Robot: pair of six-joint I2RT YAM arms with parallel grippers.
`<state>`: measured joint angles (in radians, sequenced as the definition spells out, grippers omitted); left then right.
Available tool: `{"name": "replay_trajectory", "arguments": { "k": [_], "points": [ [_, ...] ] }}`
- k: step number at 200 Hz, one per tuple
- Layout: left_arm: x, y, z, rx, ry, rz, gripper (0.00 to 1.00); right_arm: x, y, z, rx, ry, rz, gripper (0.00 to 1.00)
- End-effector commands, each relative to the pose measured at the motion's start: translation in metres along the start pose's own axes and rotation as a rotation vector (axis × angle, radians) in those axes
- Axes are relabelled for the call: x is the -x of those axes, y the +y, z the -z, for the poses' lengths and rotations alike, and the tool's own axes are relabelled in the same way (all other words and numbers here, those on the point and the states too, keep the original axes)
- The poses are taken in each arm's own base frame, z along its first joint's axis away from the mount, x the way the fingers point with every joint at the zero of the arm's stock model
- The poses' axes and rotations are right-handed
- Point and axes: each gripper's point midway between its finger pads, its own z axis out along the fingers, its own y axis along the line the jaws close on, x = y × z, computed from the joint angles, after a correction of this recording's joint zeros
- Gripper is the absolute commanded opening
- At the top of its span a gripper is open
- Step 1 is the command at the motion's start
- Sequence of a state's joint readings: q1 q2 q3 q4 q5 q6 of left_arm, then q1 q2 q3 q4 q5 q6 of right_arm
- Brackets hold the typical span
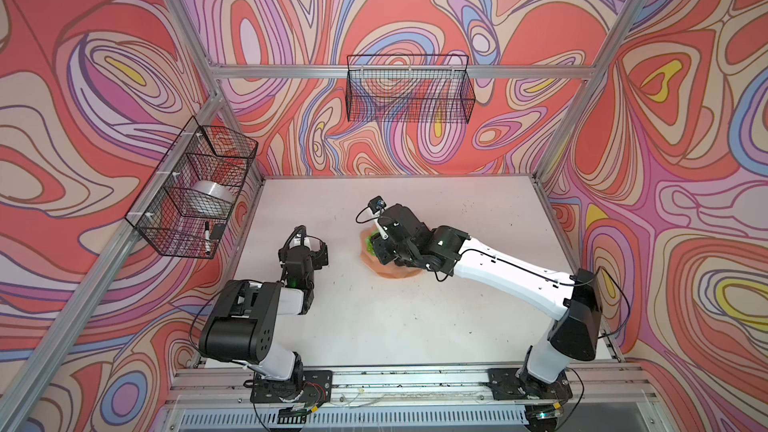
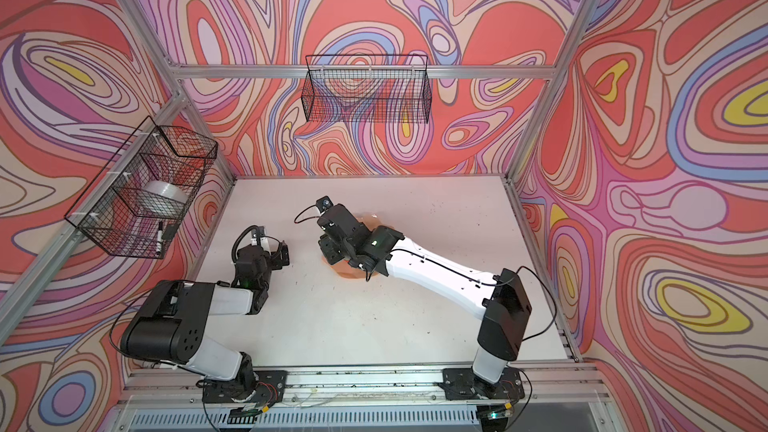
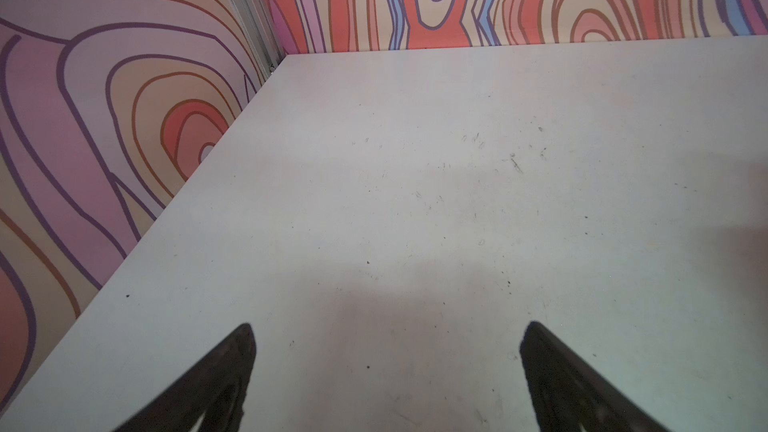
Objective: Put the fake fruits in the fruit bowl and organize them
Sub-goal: 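Lift the green grapes with the right gripper and lower them into the bowl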
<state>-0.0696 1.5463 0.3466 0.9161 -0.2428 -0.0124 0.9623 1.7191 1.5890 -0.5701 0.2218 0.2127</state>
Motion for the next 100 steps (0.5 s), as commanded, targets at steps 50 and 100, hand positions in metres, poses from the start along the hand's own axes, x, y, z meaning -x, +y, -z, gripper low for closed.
{"name": "replay_trajectory", "arguments": {
  "k": [50,100],
  "points": [
    [0.01,0.002,-0.003,0.008,-0.026,0.018,1.0,0.004,-0.001,-0.045,0.053,-0.007,0.061,0.39],
    [0.01,0.002,-0.003,0.007,-0.027,0.018,1.0,-0.025,-0.015,-0.058,0.011,0.055,0.02,0.48]
  ]
}}
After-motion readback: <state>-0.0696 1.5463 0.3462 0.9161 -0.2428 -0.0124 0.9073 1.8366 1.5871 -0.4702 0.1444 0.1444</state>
